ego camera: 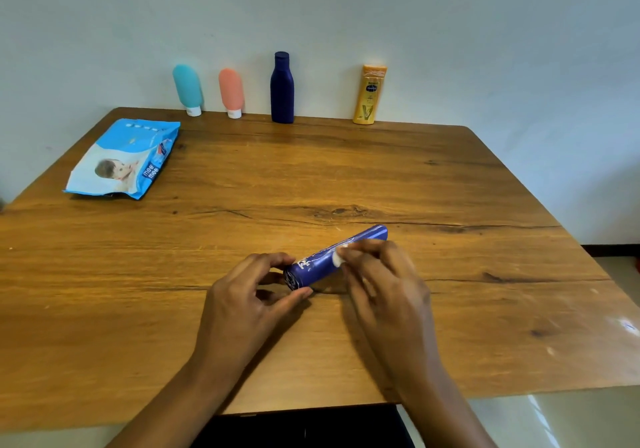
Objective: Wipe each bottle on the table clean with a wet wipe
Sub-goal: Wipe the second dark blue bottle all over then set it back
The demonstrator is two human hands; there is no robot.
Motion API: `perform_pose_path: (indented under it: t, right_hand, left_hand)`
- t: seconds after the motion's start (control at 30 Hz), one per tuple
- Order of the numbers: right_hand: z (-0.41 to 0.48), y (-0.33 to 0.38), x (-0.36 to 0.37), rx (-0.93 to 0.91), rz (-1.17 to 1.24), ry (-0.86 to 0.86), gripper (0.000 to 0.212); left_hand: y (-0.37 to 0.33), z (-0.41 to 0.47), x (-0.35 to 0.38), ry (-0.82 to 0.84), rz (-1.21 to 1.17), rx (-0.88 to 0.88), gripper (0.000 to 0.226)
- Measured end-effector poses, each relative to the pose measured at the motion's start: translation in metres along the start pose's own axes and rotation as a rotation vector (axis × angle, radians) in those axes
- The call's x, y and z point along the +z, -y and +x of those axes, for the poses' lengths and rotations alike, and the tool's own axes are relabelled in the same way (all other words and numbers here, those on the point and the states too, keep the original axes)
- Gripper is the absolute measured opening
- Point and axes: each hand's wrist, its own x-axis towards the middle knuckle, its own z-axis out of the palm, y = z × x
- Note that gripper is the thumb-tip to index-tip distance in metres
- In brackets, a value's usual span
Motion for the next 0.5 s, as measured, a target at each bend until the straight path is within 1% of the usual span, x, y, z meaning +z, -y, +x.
perform_pose_path:
  t: [0.07,0.17,0.23,0.3,0.37,0.5]
  right_hand:
    - [-0.006,0.014,0.006,-0.054,-0.021,0.084,0.024]
    - [-0.010,0.022,0.014,-0.105,-0.149,0.228,0.028]
    - [-0.005,0.017,0.014,-0.061,-0.192,0.225,0.029]
    - [0.001,0.012,0.011,0.022,-0.224,0.176,0.031]
    - [0.004,0.015,0.011,0.060,-0.259,0.159,0.032]
    - [-0.003,0.034,0.018,-0.043,-0.284,0.281,0.033]
  left_hand:
    - [0.003,-0.001,-0.001,-0.031,-0.039,0.018,0.048]
    - [0.003,-0.001,-0.001,-0.032,-0.066,0.051,0.045]
    - [0.002,0.000,-0.001,-0.030,-0.069,0.044,0.047]
    - [0.002,0.001,0.000,-0.019,-0.037,0.035,0.049]
    - [0.002,0.001,0.001,0.002,-0.019,0.028,0.049]
    - [0.001,-0.001,0.000,0.040,-0.014,0.055,0.050]
